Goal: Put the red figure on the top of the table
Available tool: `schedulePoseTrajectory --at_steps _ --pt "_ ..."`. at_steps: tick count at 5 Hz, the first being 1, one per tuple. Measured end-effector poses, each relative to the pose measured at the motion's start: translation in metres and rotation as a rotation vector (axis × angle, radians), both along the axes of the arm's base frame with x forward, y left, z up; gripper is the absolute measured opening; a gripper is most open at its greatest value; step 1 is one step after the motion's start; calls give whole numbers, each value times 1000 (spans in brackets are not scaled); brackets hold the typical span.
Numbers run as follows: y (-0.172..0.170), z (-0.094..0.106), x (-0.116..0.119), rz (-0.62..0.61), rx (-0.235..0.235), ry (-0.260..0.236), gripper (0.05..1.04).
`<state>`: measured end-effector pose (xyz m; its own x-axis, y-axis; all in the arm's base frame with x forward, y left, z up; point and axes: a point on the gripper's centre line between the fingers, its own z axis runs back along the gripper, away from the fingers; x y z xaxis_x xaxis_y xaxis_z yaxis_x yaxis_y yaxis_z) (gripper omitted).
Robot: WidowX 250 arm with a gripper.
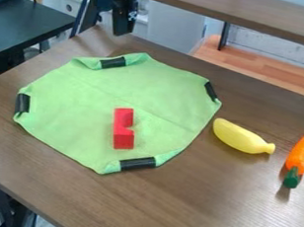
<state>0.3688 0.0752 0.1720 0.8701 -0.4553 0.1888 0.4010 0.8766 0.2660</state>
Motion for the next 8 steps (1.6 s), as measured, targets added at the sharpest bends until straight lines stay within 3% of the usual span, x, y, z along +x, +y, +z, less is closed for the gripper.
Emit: schedulePoseTrajectory --at_steps 1,2,4,5,6,7,8 --pt "0 -12 1 0 -5 35 1001" --pt "0 -14 0 11 -9 36 1001" --pt "-12 -56 -20 406 -168 51 1001" --pt "-28 -81 -26 477 -299 43 1001" --pt "-36 -104 -30 500 -447 -9 1001" --pt "-42 -120 -34 525 -500 -74 1001" --pt "-47 -124 -34 596 -472 -85 1001"
